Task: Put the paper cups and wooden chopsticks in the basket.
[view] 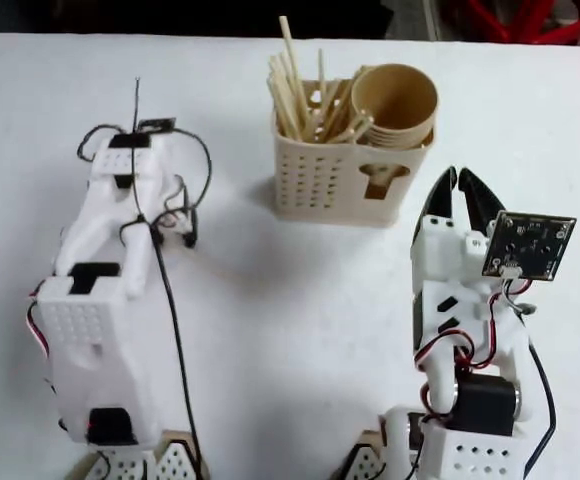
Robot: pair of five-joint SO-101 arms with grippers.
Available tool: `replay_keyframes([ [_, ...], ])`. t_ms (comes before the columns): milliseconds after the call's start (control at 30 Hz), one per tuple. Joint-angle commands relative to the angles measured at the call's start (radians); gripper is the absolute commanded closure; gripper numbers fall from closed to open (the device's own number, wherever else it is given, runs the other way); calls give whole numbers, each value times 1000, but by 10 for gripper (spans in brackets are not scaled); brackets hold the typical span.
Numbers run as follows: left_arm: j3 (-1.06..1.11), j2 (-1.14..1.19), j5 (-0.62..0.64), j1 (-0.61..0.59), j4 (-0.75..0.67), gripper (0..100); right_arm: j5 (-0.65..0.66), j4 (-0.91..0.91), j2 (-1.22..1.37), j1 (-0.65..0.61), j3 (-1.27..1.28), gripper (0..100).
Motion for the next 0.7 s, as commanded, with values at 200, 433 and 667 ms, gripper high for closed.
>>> replay_keyframes([
  [200, -152, -1, 15, -8, 44, 973, 14, -22, -8, -1, -6, 957],
  [433, -308, -2, 14, 24, 166, 977, 14, -22, -8, 1, -6, 957],
  [667, -514, -4, -55, 101, 315, 977, 14, -22, -10, 1, -6, 957],
])
